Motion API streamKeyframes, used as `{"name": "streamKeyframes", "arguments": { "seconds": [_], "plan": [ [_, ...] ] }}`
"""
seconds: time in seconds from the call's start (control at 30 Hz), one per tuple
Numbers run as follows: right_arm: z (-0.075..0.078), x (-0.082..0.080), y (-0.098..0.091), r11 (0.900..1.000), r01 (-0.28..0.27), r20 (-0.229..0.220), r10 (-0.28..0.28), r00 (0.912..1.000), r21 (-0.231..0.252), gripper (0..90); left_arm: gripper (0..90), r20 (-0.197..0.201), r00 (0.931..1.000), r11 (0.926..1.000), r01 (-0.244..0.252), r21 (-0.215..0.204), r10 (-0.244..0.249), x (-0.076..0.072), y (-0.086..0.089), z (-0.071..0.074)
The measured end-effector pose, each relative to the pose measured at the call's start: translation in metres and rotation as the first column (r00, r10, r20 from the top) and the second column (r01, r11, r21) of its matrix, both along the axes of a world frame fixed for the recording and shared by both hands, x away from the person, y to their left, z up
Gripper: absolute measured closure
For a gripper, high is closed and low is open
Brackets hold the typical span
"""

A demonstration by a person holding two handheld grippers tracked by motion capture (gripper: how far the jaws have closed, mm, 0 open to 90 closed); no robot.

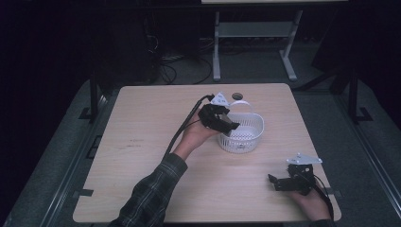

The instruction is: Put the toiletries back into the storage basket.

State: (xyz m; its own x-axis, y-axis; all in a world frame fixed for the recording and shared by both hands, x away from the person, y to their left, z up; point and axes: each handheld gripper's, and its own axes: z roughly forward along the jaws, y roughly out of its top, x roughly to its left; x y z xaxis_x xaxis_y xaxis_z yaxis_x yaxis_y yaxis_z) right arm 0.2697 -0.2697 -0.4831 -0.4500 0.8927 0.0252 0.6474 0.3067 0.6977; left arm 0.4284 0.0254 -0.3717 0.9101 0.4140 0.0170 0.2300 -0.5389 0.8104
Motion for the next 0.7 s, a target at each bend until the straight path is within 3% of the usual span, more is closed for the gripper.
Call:
{"name": "streamKeyframes", "arguments": {
  "seconds": [0.13,0.37,0.7],
  "plan": [
    [0.0,0.0,0.0,1.0,0.0,0.0,0.0,1.0,0.0,0.0,29.3,-0.003,1.0,1.0,-0.001,-0.001,0.001,0.0,0.0,0.0],
    [0.0,0.0,0.0,1.0,0.0,0.0,0.0,1.0,0.0,0.0,14.3,-0.007,0.9999,0.9999,-0.011,0.004,0.011,0.0,0.001,0.0],
    [0.0,0.0,0.0,1.0,0.0,0.0,0.0,1.0,0.0,0.0,13.2,-0.016,0.9997,0.9998,-0.018,-0.012,0.017,-0.002,0.014,0.006]
  ]
}}
